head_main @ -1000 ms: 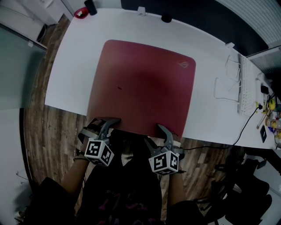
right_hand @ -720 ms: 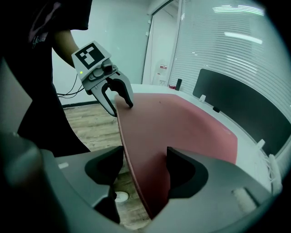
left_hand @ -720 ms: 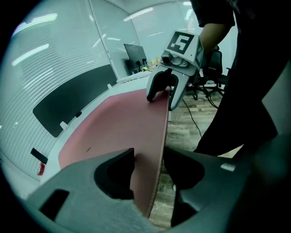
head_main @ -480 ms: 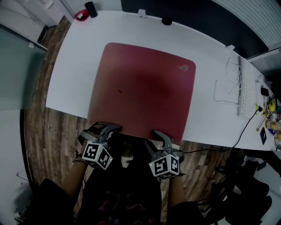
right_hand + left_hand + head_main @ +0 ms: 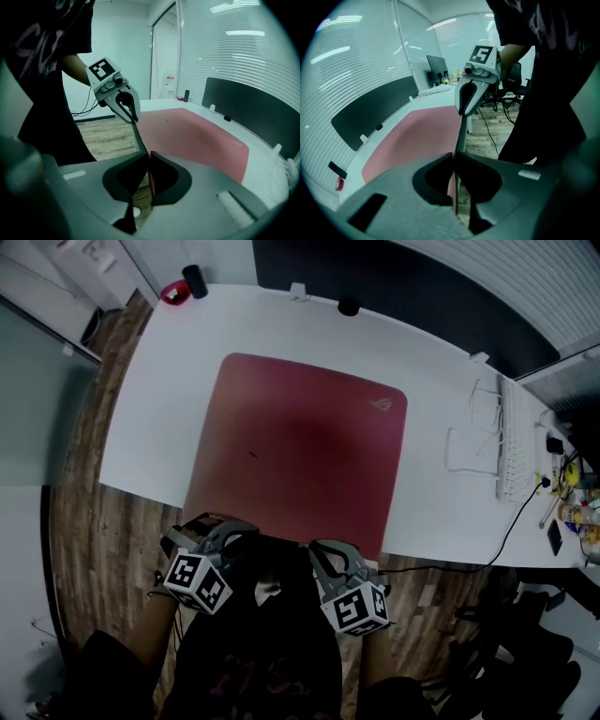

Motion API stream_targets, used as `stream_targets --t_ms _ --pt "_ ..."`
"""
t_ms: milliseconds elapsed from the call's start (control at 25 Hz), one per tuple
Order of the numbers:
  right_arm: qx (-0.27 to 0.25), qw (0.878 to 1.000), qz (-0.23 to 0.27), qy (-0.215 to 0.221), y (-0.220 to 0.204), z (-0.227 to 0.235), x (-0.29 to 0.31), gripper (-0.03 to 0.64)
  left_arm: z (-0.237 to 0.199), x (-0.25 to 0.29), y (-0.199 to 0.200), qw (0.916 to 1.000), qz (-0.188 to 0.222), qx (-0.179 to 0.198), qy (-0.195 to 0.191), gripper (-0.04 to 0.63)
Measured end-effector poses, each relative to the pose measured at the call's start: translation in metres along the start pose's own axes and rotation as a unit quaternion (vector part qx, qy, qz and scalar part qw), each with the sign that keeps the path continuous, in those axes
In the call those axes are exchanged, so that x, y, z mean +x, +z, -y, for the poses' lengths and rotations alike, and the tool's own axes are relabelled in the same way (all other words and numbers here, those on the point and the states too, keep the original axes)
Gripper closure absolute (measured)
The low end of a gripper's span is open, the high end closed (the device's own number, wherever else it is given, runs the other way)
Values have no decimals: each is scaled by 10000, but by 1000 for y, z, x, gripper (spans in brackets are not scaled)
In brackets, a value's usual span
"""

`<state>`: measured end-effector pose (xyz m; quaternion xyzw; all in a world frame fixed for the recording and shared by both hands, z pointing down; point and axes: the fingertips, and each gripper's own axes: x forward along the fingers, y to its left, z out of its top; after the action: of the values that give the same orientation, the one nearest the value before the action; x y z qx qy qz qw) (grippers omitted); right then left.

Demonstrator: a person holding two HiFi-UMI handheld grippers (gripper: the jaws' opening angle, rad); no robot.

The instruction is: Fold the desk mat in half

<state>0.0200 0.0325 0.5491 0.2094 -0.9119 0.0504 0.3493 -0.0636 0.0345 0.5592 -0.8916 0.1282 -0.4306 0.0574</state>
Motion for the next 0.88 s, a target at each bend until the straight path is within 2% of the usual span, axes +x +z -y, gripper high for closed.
stream_targets --t_ms 160,360,480,600,880 --pt "-67 9998 66 153 17 13 -9 589 -18 -11 13 9999 98 -31 16 575" --pt "-201 9995 209 -96 40 46 -13 589 -54 -18 29 9994 219 72 242 575" --pt "-347 9991 181 -149 45 59 -15 589 -72 -17 39 9987 220 318 343 574" --pt "-490 9987 129 -71 52 68 -16 591 -85 -18 43 9979 126 567 276 572" --pt "-955 9951 27 -238 74 112 -13 586 -129 -17 57 9962 19 817 294 569"
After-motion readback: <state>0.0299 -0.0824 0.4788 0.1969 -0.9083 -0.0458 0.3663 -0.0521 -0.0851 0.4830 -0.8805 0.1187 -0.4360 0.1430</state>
